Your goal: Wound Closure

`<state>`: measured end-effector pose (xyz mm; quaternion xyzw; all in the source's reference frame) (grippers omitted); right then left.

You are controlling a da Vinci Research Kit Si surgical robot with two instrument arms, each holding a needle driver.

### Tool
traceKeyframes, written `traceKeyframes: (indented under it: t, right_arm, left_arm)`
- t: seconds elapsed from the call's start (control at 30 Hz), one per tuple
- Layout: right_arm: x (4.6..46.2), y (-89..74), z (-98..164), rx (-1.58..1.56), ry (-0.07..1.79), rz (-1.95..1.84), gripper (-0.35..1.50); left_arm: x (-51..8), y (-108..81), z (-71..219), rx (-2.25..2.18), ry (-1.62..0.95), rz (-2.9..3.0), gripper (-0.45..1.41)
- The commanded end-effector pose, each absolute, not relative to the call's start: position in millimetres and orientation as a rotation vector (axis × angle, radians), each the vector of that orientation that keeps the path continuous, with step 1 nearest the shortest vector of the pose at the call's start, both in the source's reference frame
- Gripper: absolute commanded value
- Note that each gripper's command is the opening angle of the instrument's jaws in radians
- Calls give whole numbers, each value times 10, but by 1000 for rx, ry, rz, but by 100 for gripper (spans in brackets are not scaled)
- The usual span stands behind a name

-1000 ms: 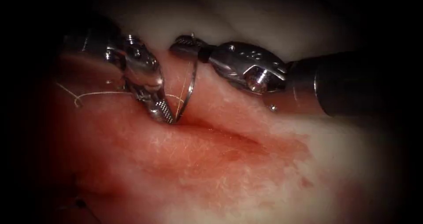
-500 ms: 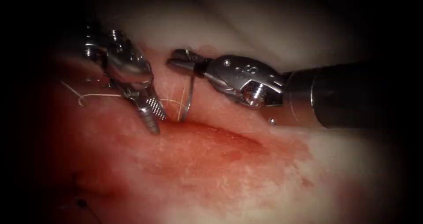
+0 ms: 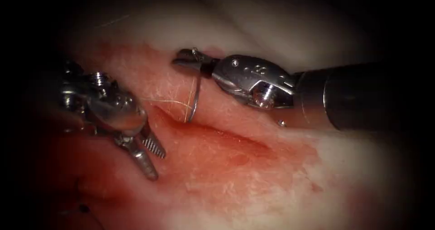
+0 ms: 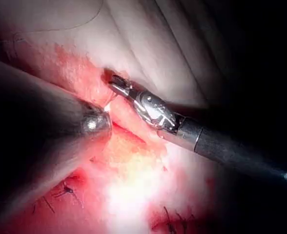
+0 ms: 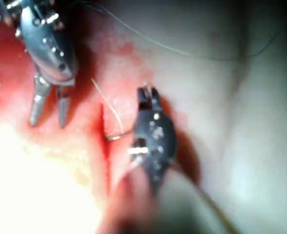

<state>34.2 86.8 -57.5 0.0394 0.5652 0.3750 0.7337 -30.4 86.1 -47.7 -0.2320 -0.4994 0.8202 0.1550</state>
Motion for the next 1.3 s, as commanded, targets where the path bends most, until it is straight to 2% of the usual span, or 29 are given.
traceKeyframes:
  t: [0.03, 0.67, 1.3]
  right_arm:
    - [349, 869, -572, 86, 1246, 822, -35]
    - [348, 867, -577, 194, 1247, 983, -35]
    - [341, 865, -576, 189, 1249, 928, -35]
  left_arm:
    - [-311, 856, -470, -665, -1430, 2351, 54]
    - [-299, 835, -473, -710, -1407, 2342, 54]
    - [-300, 835, -468, -722, -1394, 2338, 54]
